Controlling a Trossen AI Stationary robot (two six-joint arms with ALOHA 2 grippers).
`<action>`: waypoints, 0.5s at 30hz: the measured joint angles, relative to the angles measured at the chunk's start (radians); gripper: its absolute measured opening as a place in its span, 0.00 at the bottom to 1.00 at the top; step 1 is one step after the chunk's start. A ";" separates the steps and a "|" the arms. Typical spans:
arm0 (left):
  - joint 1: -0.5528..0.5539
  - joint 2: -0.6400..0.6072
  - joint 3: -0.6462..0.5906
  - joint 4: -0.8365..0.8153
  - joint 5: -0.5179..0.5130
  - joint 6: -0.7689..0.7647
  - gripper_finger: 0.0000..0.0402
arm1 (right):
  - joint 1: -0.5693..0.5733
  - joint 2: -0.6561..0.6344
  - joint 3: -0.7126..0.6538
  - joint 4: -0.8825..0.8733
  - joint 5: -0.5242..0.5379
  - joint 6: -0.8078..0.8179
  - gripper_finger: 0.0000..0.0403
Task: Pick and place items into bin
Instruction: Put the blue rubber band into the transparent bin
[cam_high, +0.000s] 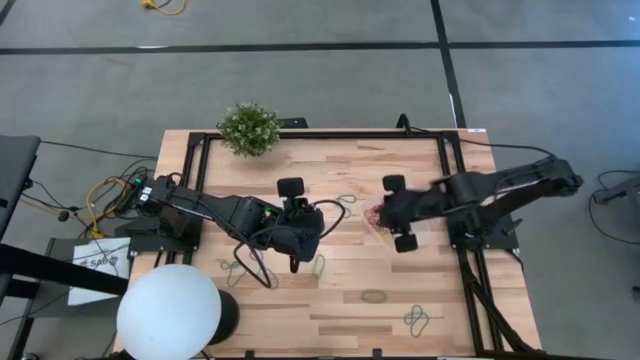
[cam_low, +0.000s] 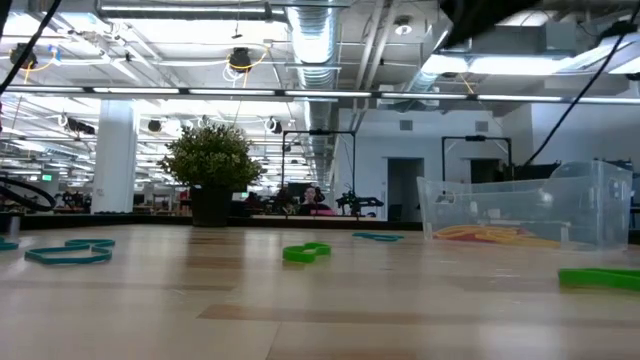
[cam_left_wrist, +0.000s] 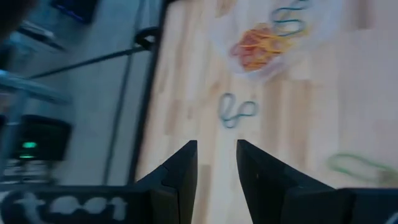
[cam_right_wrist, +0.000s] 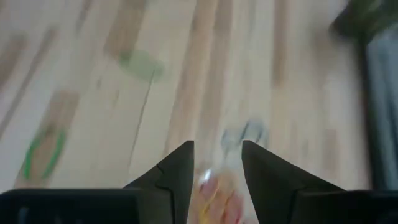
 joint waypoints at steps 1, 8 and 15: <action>0.003 0.000 0.000 0.000 -0.026 0.007 0.26 | -0.013 -0.011 0.000 0.041 0.000 -0.022 0.32; 0.051 -0.015 0.000 -0.058 -0.140 0.104 0.26 | -0.209 0.041 0.001 0.139 -0.119 -0.039 0.33; 0.182 -0.030 0.000 -0.064 0.131 0.174 0.26 | -0.427 0.243 0.000 0.202 -0.283 -0.140 0.33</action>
